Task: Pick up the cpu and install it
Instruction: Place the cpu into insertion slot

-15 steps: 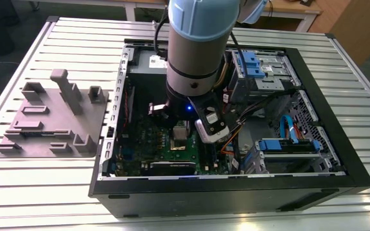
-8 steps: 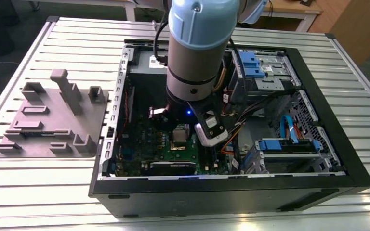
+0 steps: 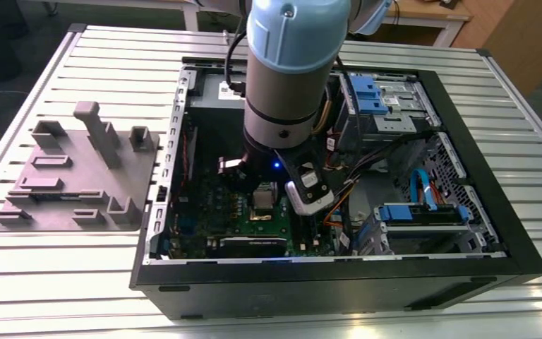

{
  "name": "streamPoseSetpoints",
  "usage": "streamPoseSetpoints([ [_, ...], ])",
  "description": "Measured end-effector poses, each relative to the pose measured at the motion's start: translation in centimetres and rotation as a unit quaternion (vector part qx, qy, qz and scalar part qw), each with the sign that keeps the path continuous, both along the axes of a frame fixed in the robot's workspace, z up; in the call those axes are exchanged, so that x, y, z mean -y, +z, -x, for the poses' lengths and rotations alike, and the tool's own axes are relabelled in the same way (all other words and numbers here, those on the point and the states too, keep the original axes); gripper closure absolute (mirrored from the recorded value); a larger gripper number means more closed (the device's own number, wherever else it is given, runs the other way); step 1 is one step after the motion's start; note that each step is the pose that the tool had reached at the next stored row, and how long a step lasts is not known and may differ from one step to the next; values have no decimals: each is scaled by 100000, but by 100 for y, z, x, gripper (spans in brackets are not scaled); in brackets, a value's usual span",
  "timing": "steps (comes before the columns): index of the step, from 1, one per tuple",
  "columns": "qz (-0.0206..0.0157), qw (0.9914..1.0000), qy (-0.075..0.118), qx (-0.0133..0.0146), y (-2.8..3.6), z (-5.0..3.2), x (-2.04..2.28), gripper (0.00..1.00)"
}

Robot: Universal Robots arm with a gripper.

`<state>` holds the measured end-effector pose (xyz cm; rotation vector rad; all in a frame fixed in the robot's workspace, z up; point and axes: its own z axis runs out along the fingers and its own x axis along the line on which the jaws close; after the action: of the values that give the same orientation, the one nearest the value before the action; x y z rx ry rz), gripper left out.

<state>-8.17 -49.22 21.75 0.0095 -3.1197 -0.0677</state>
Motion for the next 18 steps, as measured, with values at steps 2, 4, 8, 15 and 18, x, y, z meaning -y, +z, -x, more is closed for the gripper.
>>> streamPoseSetpoints([
  [2,-4,100000,1,0,-3,0,0,53],
  [4,-3,100000,-1,-7,-7,0,0,53],
  [8,-4,100000,-1,-29,-33,0,0,53],
  [15,23,100000,-4,-92,-96,0,11,53],
  [18,35,100000,-1,-162,-135,0,12,53],
])
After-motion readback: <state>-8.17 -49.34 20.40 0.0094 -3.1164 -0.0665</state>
